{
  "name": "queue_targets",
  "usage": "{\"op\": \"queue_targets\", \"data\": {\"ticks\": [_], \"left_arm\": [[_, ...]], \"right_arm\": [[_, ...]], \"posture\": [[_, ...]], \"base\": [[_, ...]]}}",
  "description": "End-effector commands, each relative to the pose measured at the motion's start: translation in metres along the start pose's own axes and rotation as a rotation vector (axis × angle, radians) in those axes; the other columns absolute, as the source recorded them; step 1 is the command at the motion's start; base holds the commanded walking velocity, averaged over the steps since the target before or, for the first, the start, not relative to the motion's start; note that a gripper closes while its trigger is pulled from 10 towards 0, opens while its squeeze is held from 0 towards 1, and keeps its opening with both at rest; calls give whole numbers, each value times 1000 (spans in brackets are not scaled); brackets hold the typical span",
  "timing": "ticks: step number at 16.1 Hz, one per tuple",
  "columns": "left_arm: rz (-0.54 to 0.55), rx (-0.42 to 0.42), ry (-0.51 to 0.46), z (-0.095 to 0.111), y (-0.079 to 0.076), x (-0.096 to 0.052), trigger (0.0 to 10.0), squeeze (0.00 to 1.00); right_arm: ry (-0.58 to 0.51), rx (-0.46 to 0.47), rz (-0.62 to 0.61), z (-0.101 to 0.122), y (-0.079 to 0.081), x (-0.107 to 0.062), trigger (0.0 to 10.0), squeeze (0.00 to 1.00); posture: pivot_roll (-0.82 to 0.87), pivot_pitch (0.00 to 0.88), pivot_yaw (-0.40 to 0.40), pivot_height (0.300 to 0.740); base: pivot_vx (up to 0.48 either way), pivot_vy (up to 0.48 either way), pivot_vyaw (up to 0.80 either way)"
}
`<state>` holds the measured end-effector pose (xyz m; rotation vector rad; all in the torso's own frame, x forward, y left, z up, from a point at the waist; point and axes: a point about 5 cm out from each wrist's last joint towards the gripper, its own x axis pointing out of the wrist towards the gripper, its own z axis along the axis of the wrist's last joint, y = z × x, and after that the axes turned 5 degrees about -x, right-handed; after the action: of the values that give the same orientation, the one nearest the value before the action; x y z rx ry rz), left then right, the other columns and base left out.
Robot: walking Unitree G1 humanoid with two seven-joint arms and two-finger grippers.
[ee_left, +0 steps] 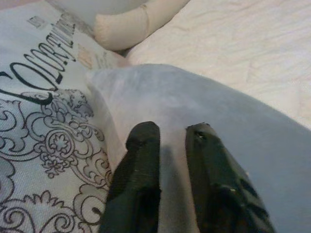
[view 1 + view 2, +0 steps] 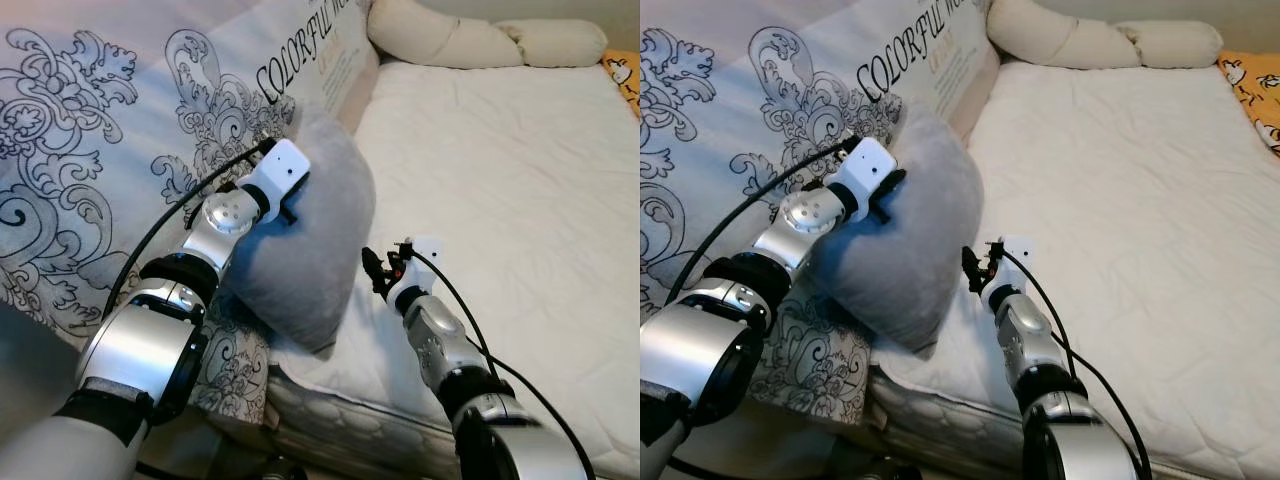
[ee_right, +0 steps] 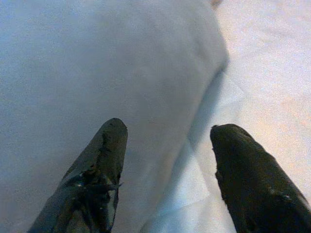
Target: Clean up the room
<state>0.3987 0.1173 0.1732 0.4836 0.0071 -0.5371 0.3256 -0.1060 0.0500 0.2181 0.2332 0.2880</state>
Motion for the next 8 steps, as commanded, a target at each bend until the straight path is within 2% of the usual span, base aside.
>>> {"op": "queue_targets", "data": {"ticks": [1, 3, 4, 5, 6, 7, 8], "left_arm": [[17, -2, -38, 11, 9, 0, 10000, 1000], [79, -22, -85, 20, 25, -3, 10000, 980], [88, -102, -165, 32, 37, -7, 10000, 4], [75, -116, -179, 33, 37, -8, 10000, 0], [21, -147, -249, 36, 30, -11, 10000, 0], [25, -206, -281, 36, 28, -14, 10000, 0], [23, -257, -301, 34, 22, -17, 10000, 0]], "right_arm": [[-28, -25, 45, 8, 4, 1, 10000, 1000], [-80, -53, 73, 20, 3, -5, 10000, 1000], [-132, -53, 46, 34, -3, -13, 10000, 1000], [-135, -49, 37, 36, -5, -15, 10000, 1000], [-154, -99, -19, 43, -11, -24, 10000, 816], [-157, -112, -43, 46, -12, -28, 10000, 0], [-164, -112, -59, 48, -13, -32, 10000, 0]], "posture": [[-39, 0, 109, 740], [-48, 0, 99, 740], [-43, 0, 85, 740], [-40, 0, 83, 740], [-36, 0, 77, 740], [-40, 0, 75, 740], [-39, 0, 75, 740]], "base": [[0, 0, 0], [0, 0, 0], [0, 0, 0], [0, 0, 0], [0, 0, 0], [0, 0, 0], [0, 0, 0]]}}
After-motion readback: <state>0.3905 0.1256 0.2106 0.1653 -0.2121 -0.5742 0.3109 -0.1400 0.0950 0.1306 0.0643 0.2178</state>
